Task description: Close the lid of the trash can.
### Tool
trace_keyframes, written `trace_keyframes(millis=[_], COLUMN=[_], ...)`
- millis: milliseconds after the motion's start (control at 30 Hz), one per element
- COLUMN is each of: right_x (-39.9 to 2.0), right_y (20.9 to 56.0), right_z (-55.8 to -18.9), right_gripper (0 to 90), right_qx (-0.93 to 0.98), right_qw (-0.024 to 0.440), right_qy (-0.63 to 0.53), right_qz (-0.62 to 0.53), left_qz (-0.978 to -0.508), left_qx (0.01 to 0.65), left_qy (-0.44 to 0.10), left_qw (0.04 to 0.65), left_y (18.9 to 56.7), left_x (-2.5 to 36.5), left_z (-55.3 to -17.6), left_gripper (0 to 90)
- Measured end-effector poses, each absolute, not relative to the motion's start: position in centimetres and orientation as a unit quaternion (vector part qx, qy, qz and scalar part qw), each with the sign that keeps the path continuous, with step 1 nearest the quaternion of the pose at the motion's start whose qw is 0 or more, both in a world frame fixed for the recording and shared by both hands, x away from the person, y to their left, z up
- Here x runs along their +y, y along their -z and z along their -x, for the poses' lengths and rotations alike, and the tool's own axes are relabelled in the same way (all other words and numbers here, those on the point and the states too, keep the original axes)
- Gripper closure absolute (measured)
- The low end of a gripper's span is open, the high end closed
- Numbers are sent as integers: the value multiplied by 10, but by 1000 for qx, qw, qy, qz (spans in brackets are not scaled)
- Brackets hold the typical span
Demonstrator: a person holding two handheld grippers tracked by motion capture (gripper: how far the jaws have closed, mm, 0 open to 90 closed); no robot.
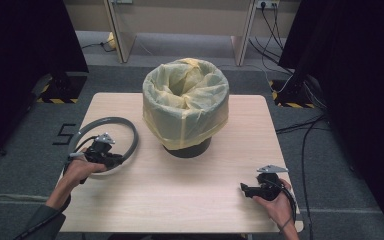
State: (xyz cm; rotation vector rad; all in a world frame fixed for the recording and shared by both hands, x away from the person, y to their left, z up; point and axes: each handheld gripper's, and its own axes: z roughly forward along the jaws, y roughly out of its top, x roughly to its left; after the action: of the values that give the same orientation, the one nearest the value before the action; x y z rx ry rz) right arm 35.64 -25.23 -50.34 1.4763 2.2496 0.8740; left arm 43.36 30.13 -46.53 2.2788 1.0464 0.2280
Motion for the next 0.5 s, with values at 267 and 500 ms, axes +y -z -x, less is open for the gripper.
trace_keyframes(millis=[267, 500], right_x=[-254, -255], right_y=[503, 503], right_z=[-357, -357], right_gripper=[181, 181], right_qx=[782, 782], right_qw=[155, 158], right_qy=[-306, -307], right_qz=[-521, -520], left_qz=[-859, -861], left_qx=[402, 390], left_qy=[-107, -126], left_qw=[299, 301], left_y=[431, 389], left_x=[309, 307], left_z=[-457, -472], left_gripper=[784, 783])
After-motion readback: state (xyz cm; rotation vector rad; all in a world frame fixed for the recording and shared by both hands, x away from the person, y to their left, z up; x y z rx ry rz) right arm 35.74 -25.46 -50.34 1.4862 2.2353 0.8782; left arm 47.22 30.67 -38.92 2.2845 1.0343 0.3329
